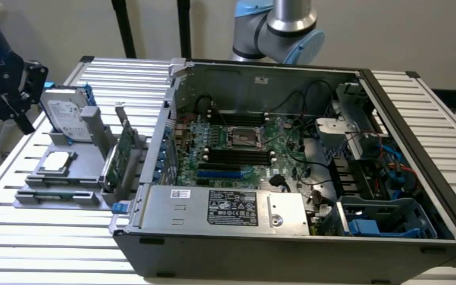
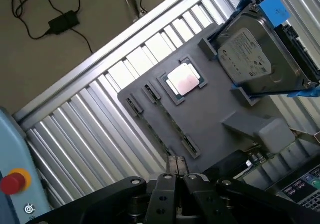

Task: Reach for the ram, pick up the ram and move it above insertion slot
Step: 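Pick up the ram and move it above insertion slot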

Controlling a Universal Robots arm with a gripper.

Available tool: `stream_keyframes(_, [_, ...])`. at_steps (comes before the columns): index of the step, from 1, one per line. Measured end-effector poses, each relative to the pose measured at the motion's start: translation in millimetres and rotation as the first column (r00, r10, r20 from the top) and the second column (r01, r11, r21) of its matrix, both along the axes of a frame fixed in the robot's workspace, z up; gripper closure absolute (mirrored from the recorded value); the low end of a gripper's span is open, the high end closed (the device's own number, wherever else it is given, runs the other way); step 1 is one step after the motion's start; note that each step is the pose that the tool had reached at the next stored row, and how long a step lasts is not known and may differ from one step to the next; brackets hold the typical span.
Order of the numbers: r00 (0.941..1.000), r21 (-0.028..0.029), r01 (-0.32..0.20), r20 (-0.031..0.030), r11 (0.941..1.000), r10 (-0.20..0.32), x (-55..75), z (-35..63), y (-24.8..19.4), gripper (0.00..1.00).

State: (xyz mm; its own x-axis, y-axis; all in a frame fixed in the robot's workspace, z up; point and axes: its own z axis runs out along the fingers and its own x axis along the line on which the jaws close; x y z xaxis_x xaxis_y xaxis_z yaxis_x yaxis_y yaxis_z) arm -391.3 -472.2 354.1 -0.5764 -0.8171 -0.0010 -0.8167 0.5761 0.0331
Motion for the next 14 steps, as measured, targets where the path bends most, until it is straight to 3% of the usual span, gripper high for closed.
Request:
stream_keyframes(4, [0.9974, -0.0001, -0.072, 0.0031, 0.9974, 0.072, -0.1, 0.0, 0.0, 0.89])
stream_keyframes(7, [0.992, -0.0003, -0.126, 0.0043, 0.992, 0.126, 0.0, 0.1, 0.0, 0.89])
stream_keyframes(11, [0.98, -0.0009, -0.199, 0.0077, 0.9801, 0.199, 0.0, 0.0, 0.0, 0.89])
stream_keyframes(14, [0.9679, -0.0019, -0.251, 0.0114, 0.9679, 0.251, 0.0, -0.3, 0.0, 0.89])
